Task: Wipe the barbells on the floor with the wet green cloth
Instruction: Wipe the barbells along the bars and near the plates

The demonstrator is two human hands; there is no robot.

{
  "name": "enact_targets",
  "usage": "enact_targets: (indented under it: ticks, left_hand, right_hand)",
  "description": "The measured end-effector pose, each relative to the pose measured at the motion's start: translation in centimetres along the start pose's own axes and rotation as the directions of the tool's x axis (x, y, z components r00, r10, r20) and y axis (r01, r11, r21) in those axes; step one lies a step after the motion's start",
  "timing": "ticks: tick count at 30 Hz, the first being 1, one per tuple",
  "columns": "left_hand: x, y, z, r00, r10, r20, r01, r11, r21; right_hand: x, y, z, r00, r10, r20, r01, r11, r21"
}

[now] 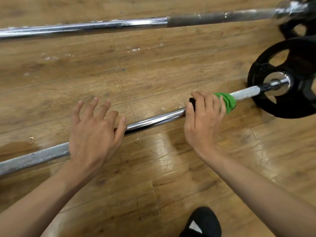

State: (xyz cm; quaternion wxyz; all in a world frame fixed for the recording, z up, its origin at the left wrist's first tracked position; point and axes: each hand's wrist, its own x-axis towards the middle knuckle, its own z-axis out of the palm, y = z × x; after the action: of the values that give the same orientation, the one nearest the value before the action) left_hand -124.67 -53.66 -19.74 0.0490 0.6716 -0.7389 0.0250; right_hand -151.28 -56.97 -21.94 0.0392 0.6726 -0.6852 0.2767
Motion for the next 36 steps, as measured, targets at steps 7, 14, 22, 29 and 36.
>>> enact_targets:
  ticks: [7, 14, 22, 29, 36]
  left_hand:
    - [0.3, -0.6, -0.2, 0.988, 0.152, -0.038, -0.15, 0.987, 0.066]
    - [1.1, -1.4, 0.1, 0.982, 0.183, -0.053, -0.176, 0.977, 0.117]
    - [3.2, -2.4, 0.2, 0.974, 0.221, -0.049, -0.215, 0.97, 0.111]
    - [5.0, -3.0, 0.2, 0.982, 0.188, 0.017, -0.189, 0.975, 0.114]
    - [5.6, -2.8, 0.1, 0.984, 0.162, 0.07, -0.17, 0.978, 0.123]
  right_hand:
    - [3.7, 6.4, -2.1, 0.91, -0.376, 0.176, 0.405, 0.895, -0.187]
    - [3.0, 3.5, 0.6, 0.996, -0.086, -0.009, 0.085, 0.991, -0.104]
    - [0.5, -6.1, 1.9, 0.873, -0.48, 0.083, 0.472, 0.876, 0.1]
    - [6.2, 6.7, 0.4, 0.973, -0.228, -0.035, 0.217, 0.956, -0.198]
    - [5.3, 2.6, 2.3, 0.993, 0.065, -0.097, -0.072, 0.995, -0.07]
